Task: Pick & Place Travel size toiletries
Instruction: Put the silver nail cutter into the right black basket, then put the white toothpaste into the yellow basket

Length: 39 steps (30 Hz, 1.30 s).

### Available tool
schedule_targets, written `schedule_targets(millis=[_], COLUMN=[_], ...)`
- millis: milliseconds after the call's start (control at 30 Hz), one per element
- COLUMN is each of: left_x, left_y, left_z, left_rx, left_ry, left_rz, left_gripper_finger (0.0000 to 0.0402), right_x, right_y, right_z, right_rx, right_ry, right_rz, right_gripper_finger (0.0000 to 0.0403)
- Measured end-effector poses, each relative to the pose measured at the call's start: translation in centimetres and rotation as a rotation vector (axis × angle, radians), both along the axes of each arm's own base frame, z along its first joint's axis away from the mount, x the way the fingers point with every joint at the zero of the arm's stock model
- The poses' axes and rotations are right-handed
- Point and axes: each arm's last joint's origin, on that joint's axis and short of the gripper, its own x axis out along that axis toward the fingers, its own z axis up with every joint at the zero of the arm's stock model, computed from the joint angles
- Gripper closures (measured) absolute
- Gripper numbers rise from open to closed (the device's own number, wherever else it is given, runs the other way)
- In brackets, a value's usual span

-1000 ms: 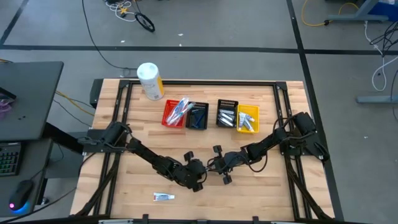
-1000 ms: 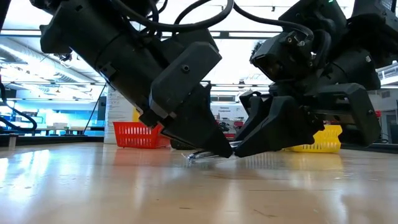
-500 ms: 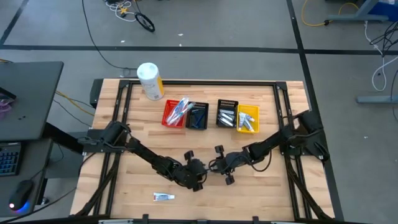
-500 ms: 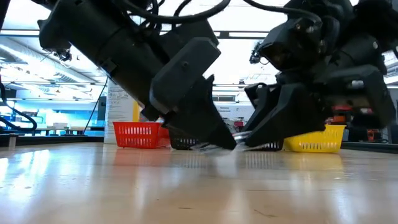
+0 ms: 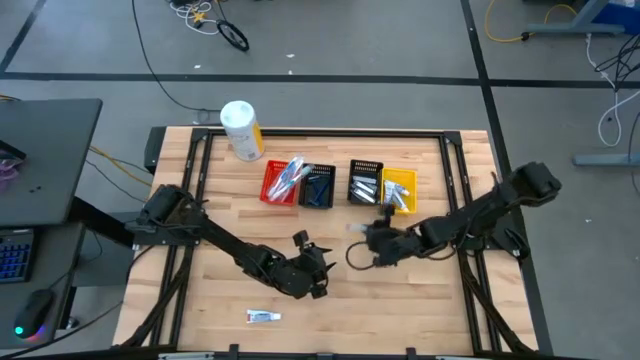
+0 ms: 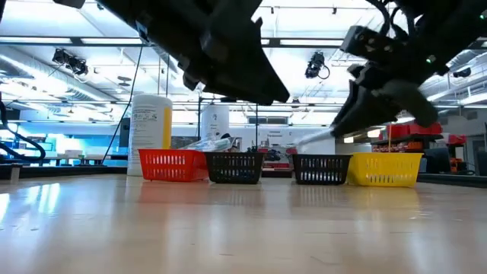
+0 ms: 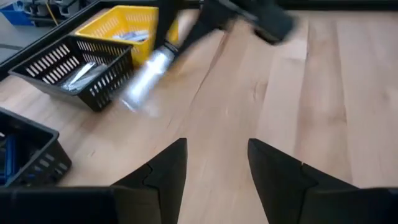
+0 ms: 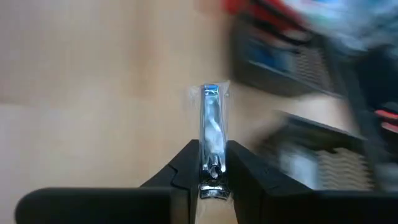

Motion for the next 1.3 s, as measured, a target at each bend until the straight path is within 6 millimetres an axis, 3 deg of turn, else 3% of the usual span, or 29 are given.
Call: schedule_targets(millis=[167, 433, 733, 1100, 1300], left_x=[0.0, -0.1, -0.1, -0.1, -0.1], left_y=[0.0, 0.0, 0.1, 0.1, -0.1], left_z=[0.1, -0.1, -0.1, -0.2, -0.3], left_rx=[-0.016, -0.045, -0.029, -0.025, -0.053], left_ry=[-0.006, -0.004, 0.004, 0.008, 0.032], left_rz=[0.0, 0.019, 0.013, 0.012, -0.047], left_gripper_finger=[0.0223, 0.0223, 0.0223, 0.0223, 0.0223], right_x=[-0.5, 0.2, 0.4, 1.1, 2.8], right_y=[-2.9, -9.3, -13.1, -13.8, -11.9], right_z=[0.8, 0.6, 0.4, 1.0, 2.0], right_rx=[-0.148, -0.116, 0.053, 0.131, 0.435], right_ry=[0.0, -0.008, 0.037, -0.079, -0.228], right_rz=[-0.2, -0.476, -0.436, -0.427, -0.166], right_gripper_finger=[0.0332, 0.0332, 0.0303, 0.0275, 0.0274])
